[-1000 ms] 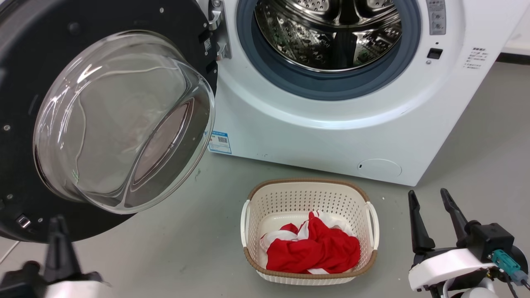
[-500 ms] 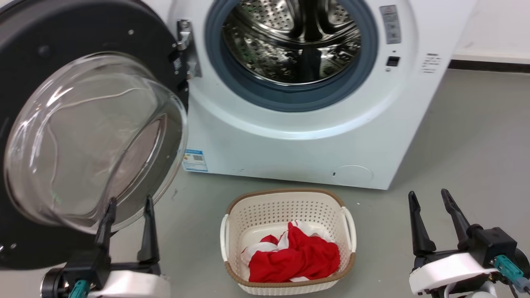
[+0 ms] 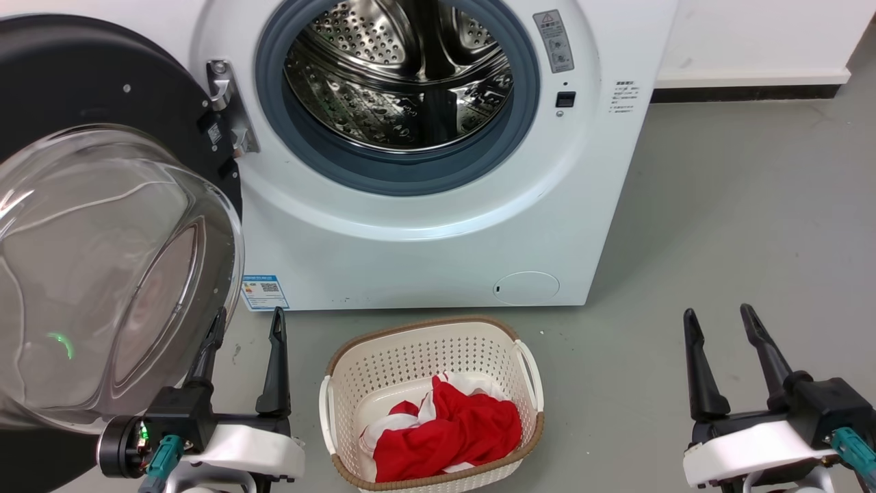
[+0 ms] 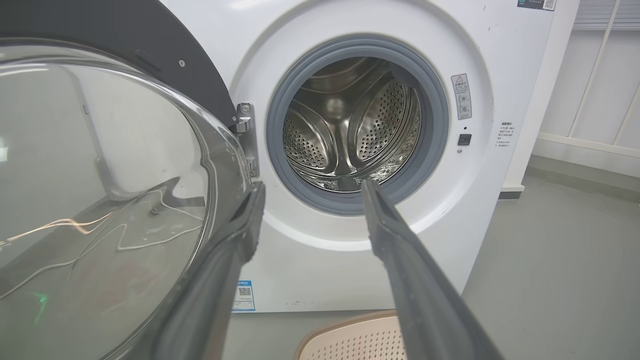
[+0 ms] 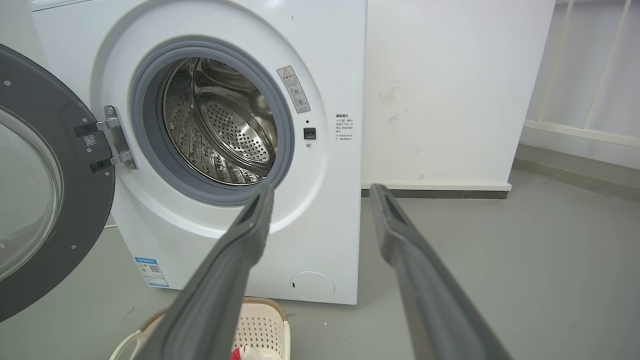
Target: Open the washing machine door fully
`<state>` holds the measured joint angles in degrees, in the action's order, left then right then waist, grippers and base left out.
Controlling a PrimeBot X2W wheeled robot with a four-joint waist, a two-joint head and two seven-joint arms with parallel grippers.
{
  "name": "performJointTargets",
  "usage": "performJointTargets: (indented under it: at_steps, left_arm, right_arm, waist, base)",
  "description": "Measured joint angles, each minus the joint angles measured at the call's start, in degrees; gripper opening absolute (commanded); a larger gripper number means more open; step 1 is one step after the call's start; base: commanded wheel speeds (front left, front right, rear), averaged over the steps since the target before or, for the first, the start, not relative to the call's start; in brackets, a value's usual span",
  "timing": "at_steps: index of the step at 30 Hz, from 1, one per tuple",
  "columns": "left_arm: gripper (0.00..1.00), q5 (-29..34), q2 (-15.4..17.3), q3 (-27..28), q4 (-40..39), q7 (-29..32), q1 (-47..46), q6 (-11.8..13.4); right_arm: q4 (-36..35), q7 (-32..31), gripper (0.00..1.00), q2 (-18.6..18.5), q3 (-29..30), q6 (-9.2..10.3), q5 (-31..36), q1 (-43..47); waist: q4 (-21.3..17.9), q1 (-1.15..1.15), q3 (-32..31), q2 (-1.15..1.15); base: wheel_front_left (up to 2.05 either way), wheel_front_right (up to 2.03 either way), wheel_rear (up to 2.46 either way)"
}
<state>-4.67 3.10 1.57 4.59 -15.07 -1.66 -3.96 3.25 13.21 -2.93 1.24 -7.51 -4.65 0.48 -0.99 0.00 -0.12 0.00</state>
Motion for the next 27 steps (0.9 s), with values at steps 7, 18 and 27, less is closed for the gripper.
performJointTargets:
  at_steps: [7,18,27]
  left_arm:
    - [1.00,0.46,-0.02,0.04,0.60,0.00,-0.03,0.19]
    - [1.00,0.41,-0.07,0.29,1.20,0.00,-0.02,0.15]
    - [0.00,0.12,-0.25,0.48,3.21,0.40,0.85,0.05]
  right_arm:
    - [-1.19,-0.67,1.00,0.01,-0.70,0.00,-0.62,0.98]
    - [-1.36,-1.15,1.00,0.01,-0.89,0.00,-0.86,0.98]
    - [0.24,-1.22,0.00,0.01,-1.00,0.00,-1.99,1.63]
  waist:
    - [-0.42,0.00,0.02,0.00]
    - [-0.16,0.00,0.27,0.00]
    - [-0.12,0.00,0.29,0.00]
  base:
    - [0.00,0.00,0.00]
    - [0.00,0.00,0.00]
    - [0.00,0.00,0.00]
